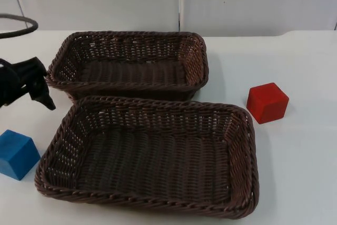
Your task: Pick up one cube with the left hand and place it into the upper basket. Pick up one cube with the right hand and place it into the lower basket.
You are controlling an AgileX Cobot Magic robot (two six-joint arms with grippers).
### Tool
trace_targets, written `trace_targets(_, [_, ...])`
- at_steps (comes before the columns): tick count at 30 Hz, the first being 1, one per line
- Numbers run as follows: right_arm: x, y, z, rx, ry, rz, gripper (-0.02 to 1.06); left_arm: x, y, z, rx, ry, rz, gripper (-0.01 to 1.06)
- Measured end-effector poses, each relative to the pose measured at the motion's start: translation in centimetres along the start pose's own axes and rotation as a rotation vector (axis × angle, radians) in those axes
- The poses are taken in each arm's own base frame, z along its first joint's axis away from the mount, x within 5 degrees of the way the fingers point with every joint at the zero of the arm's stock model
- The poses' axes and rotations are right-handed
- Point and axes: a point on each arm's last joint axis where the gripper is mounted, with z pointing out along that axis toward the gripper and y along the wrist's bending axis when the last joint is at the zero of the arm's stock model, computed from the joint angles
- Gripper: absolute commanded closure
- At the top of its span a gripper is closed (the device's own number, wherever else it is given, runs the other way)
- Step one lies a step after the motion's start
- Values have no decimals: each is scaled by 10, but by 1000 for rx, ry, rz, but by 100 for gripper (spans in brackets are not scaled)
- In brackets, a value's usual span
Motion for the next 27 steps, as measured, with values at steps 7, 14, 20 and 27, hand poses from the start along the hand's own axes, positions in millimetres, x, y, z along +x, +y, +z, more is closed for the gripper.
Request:
trace_targets(7, [0,0,0,0,0,0,-1,0,3,12,-17,-1,-156,3])
trace_targets(14, [0,0,0,0,0,0,-1,-2,5,22,-29,-11,-244,3])
trace_targets(20, [0,0,0,0,0,0,-1,3,11,38,-72,27,-270,3])
trace_targets(27, [0,0,0,0,0,0,-1,2,14,48,-75,4,-278,3])
